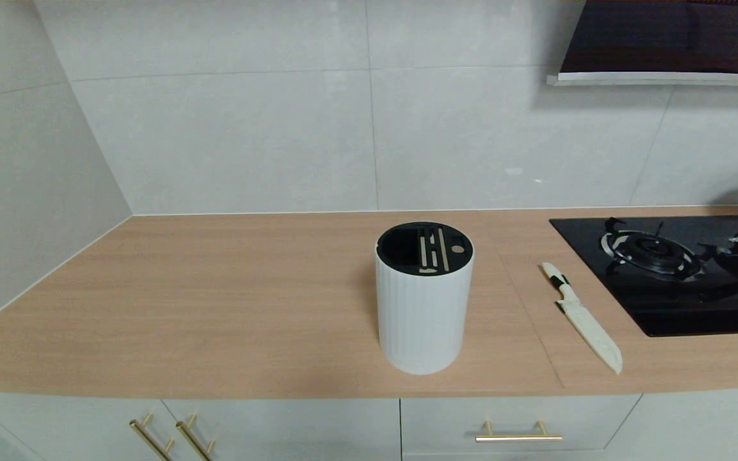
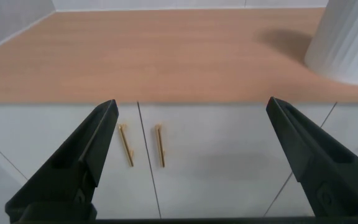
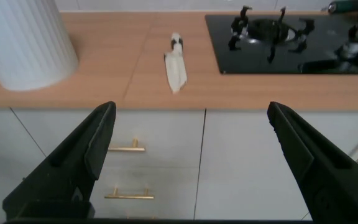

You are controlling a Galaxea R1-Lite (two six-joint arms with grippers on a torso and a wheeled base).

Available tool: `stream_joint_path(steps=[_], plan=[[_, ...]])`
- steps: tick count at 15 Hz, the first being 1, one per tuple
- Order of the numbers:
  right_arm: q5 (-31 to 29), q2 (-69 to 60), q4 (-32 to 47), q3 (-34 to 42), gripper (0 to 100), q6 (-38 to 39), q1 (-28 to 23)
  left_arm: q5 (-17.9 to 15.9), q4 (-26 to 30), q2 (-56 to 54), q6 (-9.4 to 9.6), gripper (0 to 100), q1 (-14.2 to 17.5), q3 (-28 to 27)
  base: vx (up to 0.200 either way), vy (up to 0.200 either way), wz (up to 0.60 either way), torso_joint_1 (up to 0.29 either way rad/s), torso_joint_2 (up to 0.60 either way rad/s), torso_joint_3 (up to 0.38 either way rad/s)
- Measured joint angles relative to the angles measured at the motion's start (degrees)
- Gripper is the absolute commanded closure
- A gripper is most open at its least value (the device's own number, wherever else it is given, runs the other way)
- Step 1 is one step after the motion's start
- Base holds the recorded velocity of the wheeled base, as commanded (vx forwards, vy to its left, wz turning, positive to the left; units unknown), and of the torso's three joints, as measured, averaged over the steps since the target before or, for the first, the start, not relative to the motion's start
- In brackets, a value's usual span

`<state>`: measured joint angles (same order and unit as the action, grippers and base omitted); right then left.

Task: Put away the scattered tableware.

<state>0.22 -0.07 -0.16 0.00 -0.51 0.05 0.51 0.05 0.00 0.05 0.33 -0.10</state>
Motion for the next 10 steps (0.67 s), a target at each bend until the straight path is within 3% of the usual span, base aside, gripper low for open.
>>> stream_joint_path(steps=[7, 10], plan=[[0.02, 0.0, 0.0, 0.0, 0, 0.0, 0.02, 0.0, -0.05, 0.0, -0.02, 0, 0.0, 0.0, 0.0, 0.0, 0.0, 0.228, -0.49, -0.27], [0.0, 0.0, 0.0, 0.0, 0, 0.0, 0.0, 0.0, -0.02, 0.0, -0.02, 0, 0.0, 0.0, 0.0, 0.0, 0.0, 0.055, -0.13, -0.063]])
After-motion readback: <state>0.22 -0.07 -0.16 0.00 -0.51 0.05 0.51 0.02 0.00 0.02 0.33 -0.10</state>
